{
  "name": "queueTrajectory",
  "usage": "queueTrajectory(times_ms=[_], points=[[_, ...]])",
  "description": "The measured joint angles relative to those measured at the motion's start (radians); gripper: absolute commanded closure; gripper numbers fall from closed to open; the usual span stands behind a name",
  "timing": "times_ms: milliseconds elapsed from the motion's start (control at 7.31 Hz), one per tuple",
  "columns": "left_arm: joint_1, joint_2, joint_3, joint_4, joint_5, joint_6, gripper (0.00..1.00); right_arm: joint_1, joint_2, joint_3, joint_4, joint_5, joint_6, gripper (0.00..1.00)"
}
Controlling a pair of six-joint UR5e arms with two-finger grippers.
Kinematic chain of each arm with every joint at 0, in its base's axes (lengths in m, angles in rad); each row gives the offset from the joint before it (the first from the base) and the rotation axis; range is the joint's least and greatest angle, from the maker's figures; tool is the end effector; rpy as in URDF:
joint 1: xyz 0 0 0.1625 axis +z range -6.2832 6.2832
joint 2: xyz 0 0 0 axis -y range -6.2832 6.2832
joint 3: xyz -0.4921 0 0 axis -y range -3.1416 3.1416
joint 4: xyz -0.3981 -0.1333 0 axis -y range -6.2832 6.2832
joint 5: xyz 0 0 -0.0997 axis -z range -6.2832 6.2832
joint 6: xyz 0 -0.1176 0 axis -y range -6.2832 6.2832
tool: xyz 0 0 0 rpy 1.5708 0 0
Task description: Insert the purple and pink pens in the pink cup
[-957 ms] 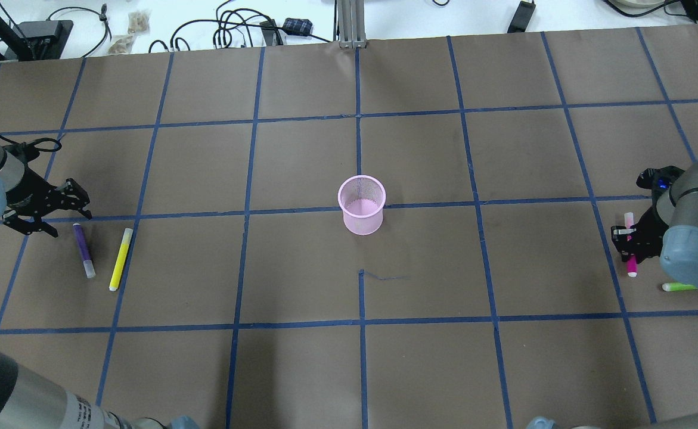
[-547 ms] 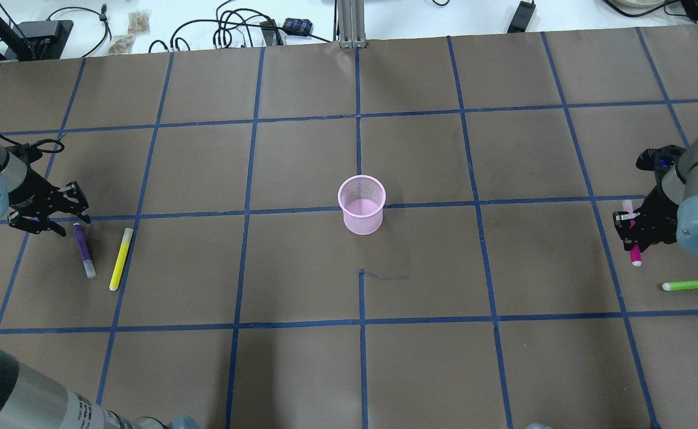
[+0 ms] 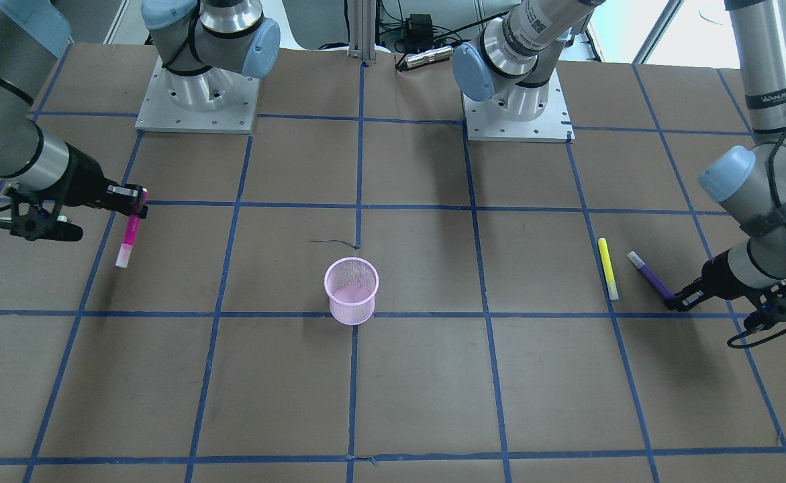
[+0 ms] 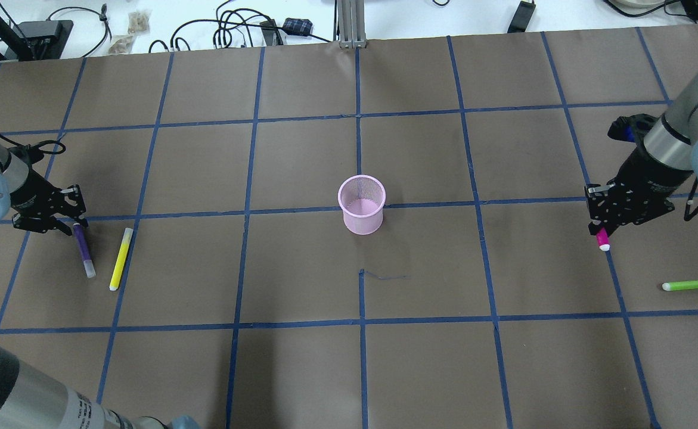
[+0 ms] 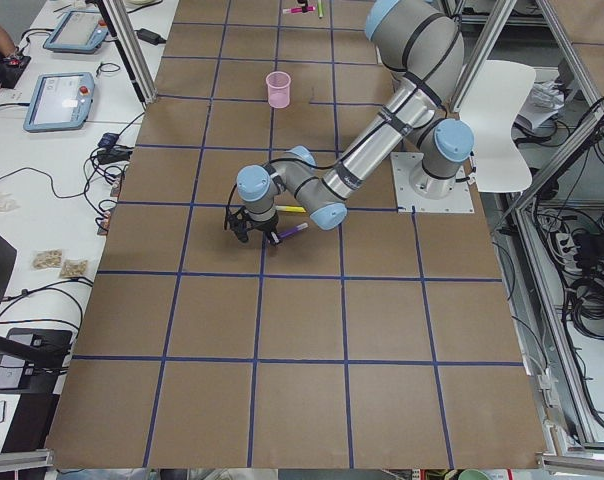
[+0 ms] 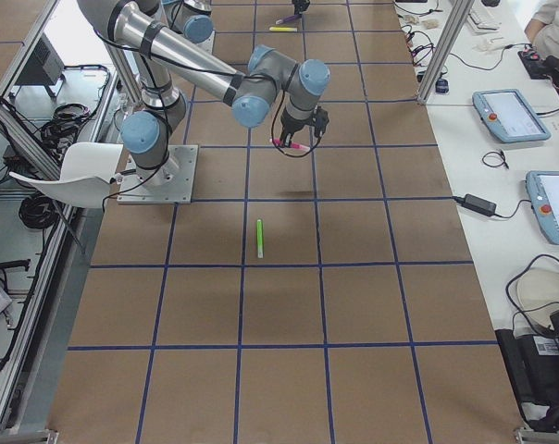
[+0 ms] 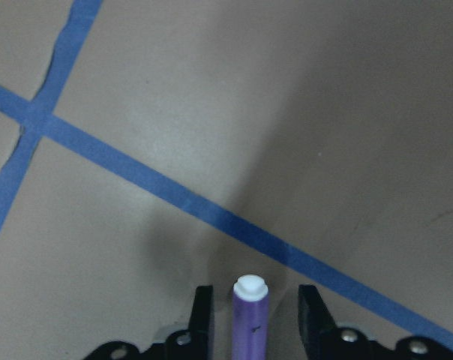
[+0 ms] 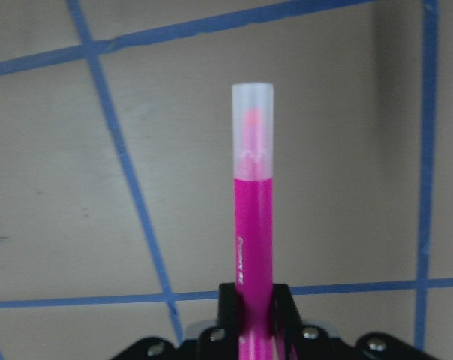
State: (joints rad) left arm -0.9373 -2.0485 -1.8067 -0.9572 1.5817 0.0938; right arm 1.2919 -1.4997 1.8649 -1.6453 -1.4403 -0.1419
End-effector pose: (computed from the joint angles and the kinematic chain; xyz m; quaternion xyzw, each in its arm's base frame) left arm 0.2575 -0.5735 0.2120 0.2660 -0.9627 -0.0487 0.0127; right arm 0.0138 -0.4917 0.3709 0.0770 0.9844 0.1279 0.0933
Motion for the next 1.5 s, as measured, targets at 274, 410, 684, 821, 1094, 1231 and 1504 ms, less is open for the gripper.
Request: queueTrajectory(times_ms=[274, 410, 684, 821, 1094, 1231, 1504], points=[[0.0, -0.002, 0.005, 0.002, -0.002, -0.004, 1.0, 0.185, 0.04, -0.088, 0.035, 0.144, 0.232, 1.0], [-0.001, 0.005, 0.01, 0.003, 0.001, -0.005, 1.0, 0.264, 0.07, -0.134, 0.037, 0.213, 0.347, 1.0], [-0.021, 0.046, 0.051, -0.018, 0.01, -0.005, 1.0, 0.359, 0.145, -0.226, 0.034, 0.367, 0.566, 1.0], [-0.034, 0.069, 0.091, -0.053, 0.02, -0.004, 1.0, 0.374, 0.185, -0.264, 0.033, 0.428, 0.664, 1.0], [-0.065, 0.114, 0.176, -0.125, 0.044, -0.003, 1.0, 0.384, 0.257, -0.295, 0.021, 0.542, 0.842, 1.0], [-0.091, 0.133, 0.198, -0.135, 0.066, -0.002, 1.0, 0.389, 0.28, -0.299, 0.003, 0.594, 0.91, 1.0], [-0.155, 0.155, 0.21, -0.131, 0.139, -0.001, 1.0, 0.419, 0.314, -0.295, -0.015, 0.656, 0.98, 1.0]])
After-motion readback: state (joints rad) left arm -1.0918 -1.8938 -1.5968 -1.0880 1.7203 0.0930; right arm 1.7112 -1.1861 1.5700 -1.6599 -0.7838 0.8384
